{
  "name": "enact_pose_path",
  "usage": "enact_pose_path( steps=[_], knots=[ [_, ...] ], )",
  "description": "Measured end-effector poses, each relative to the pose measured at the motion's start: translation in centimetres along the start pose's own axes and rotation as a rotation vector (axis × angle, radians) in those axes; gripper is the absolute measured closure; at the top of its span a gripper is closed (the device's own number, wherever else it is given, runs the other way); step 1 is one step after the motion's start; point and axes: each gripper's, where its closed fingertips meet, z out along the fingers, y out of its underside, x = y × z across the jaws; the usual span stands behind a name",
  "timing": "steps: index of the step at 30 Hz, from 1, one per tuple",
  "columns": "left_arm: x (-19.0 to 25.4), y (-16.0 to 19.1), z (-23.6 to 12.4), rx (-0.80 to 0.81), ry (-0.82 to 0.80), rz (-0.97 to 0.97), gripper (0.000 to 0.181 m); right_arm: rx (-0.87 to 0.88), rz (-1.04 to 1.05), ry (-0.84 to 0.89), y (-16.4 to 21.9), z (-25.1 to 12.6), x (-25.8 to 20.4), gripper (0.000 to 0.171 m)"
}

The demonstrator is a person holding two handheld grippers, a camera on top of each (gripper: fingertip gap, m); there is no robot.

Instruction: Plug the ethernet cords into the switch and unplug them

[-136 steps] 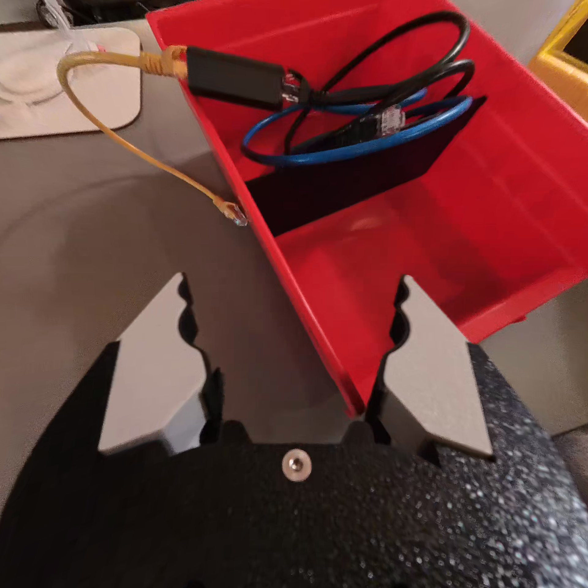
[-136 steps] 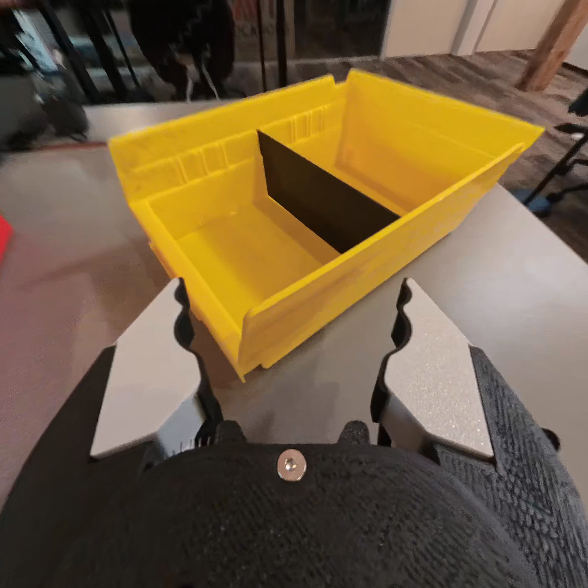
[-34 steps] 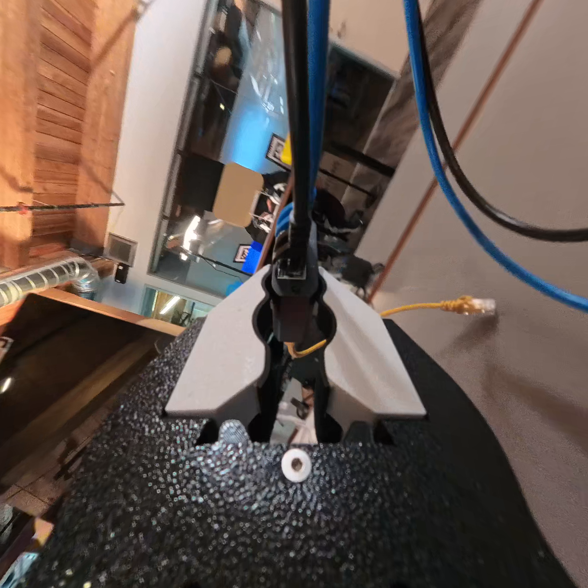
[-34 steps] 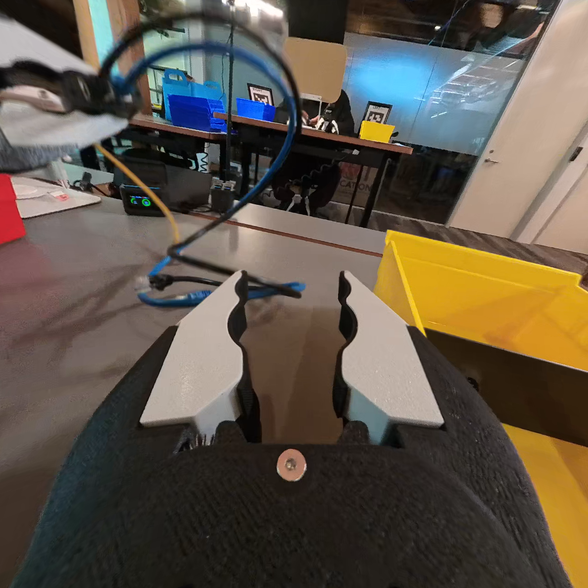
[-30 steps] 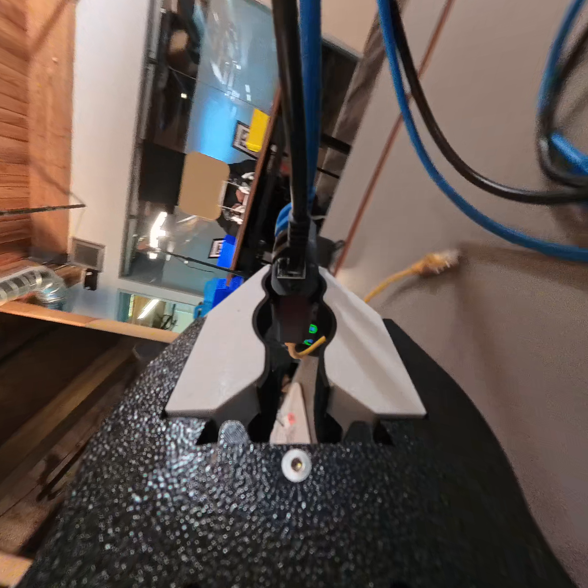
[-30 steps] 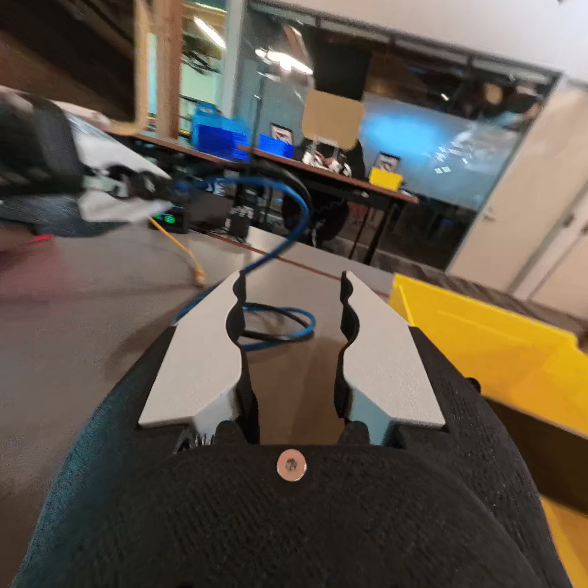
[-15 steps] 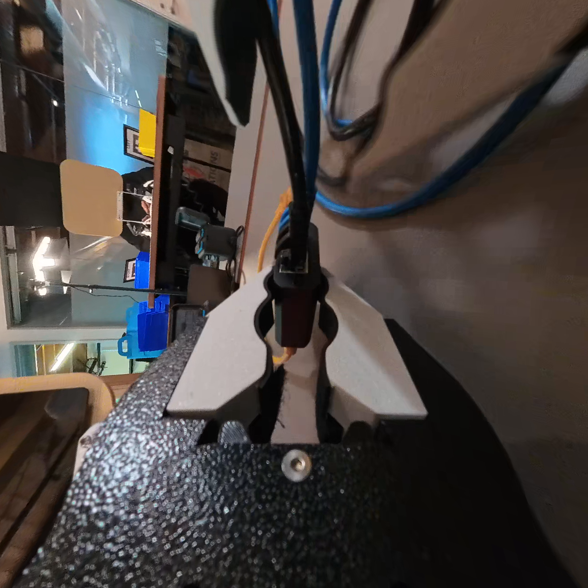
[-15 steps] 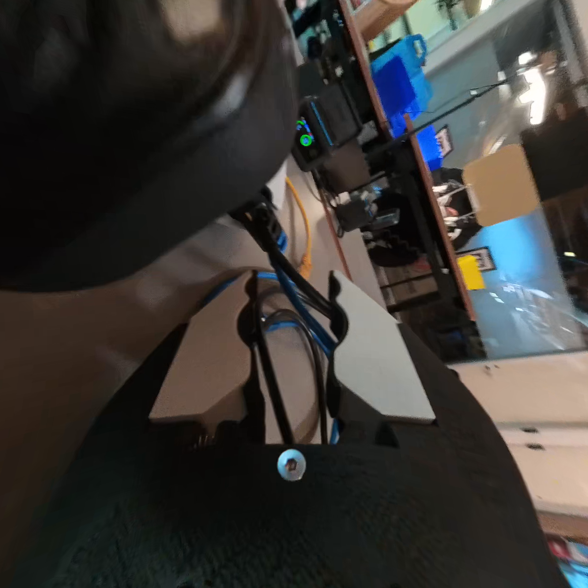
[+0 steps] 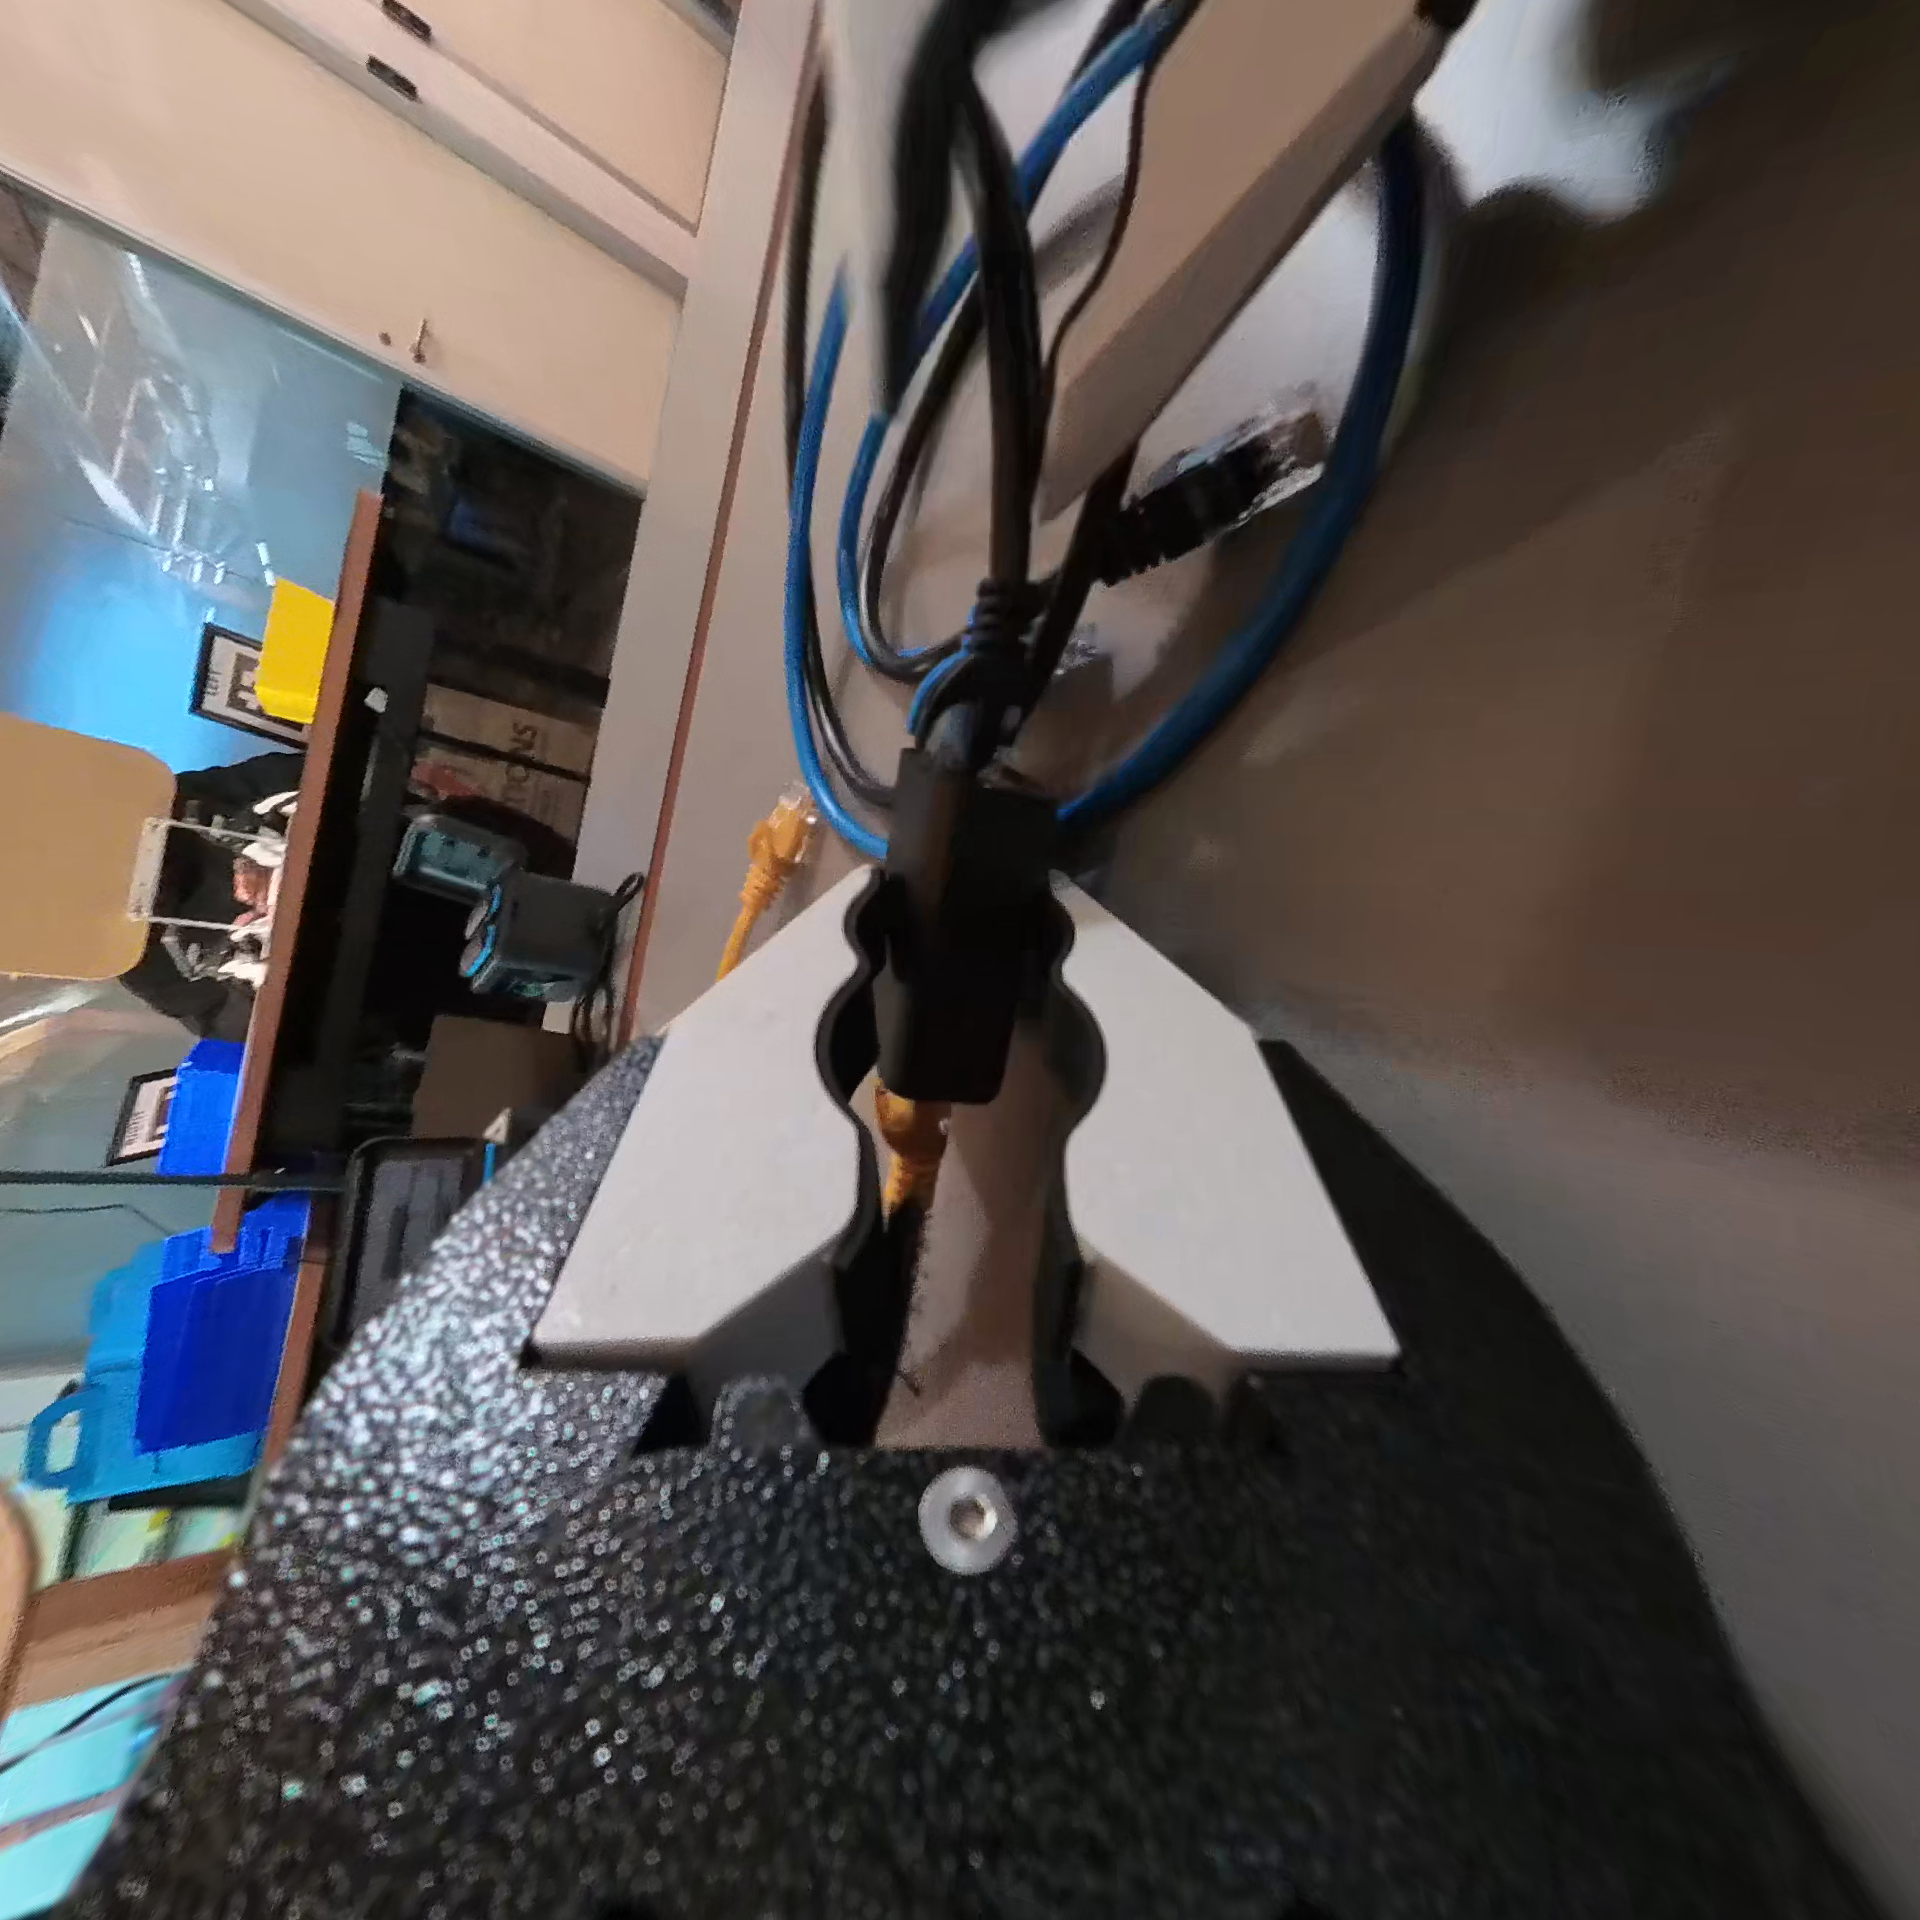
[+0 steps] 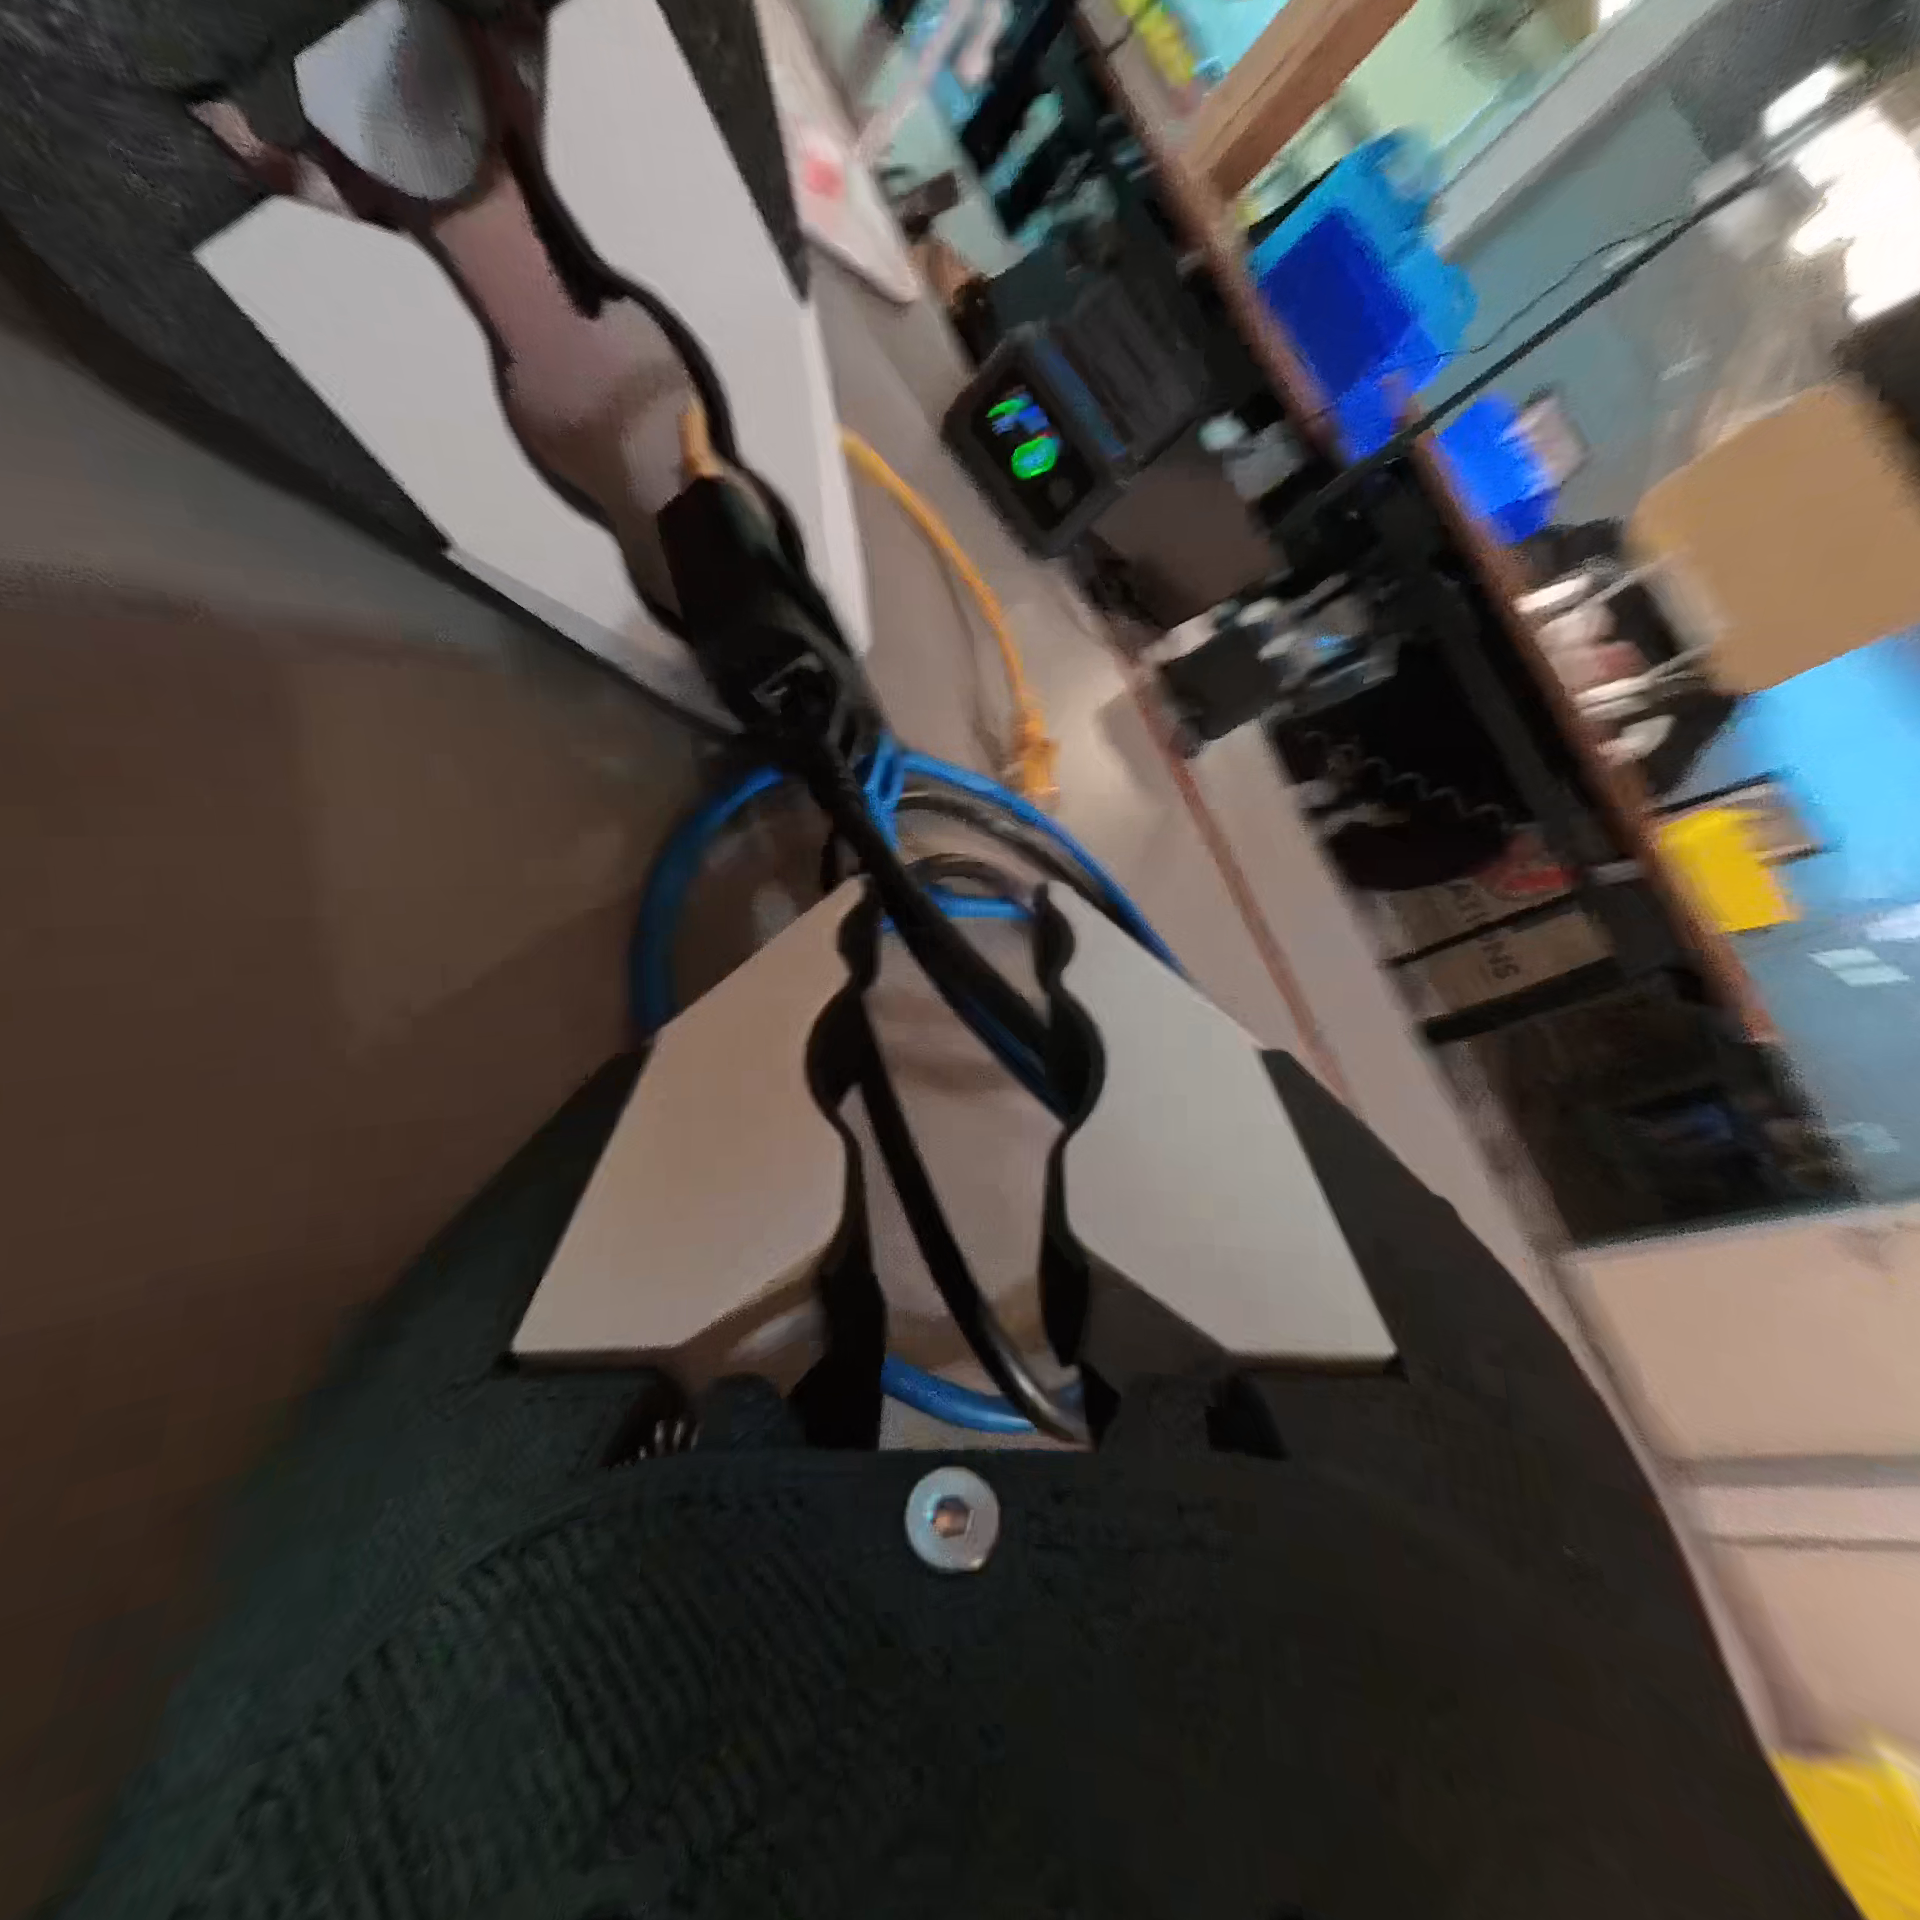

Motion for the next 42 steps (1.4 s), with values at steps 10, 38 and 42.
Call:
enact_pose_path(
  steps=[10, 38, 42],
  knots=[
    [0.3, -0.4, -0.6, -0.019, 0.035, 0.042, 0.159, -0.025, -0.387, 0.057, -2.2, 1.8, -3.3, 0.147],
    [1.6, -1.3, -1.8, 0.138, 0.024, 0.257, 0.159, -0.227, -0.796, -0.310, -2.5, 0.7, -4.9, 0.161],
    [2.0, -1.6, -2.4, 0.183, 0.040, 0.258, 0.159, -0.244, -0.989, -0.471, -2.7, -0.1, -5.6, 0.160]
  ],
)
